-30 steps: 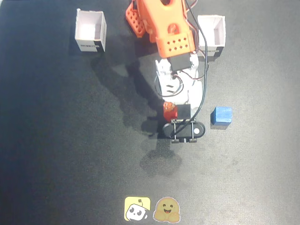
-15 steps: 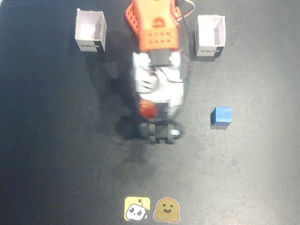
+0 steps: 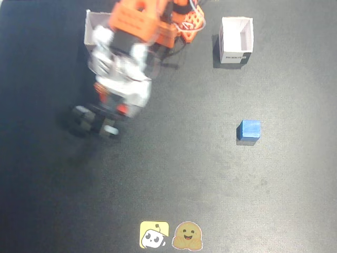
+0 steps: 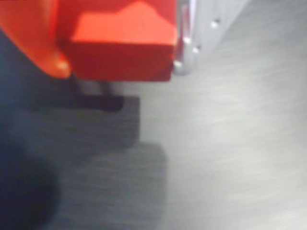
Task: Put the red cube in the right box and the blue cube in the left box.
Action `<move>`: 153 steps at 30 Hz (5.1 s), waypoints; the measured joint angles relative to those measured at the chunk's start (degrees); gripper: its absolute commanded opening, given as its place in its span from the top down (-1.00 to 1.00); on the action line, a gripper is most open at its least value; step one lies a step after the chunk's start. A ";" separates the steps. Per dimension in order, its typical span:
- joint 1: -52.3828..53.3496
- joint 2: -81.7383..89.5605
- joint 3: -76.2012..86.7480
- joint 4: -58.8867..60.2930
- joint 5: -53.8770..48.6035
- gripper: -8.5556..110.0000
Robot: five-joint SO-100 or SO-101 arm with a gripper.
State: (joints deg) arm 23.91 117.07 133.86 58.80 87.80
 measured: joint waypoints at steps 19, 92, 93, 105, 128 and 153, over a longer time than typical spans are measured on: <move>24.35 15.56 4.57 7.82 -4.31 0.67; 3.08 37.79 10.37 13.18 -3.16 0.86; 1.49 39.02 10.81 13.27 -3.08 0.86; -18.46 54.76 17.14 15.21 -2.90 0.86; -40.52 40.08 18.37 1.23 -0.44 0.86; -53.26 9.49 10.37 -15.21 22.94 0.79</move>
State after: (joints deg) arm -29.36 126.56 144.23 43.59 110.74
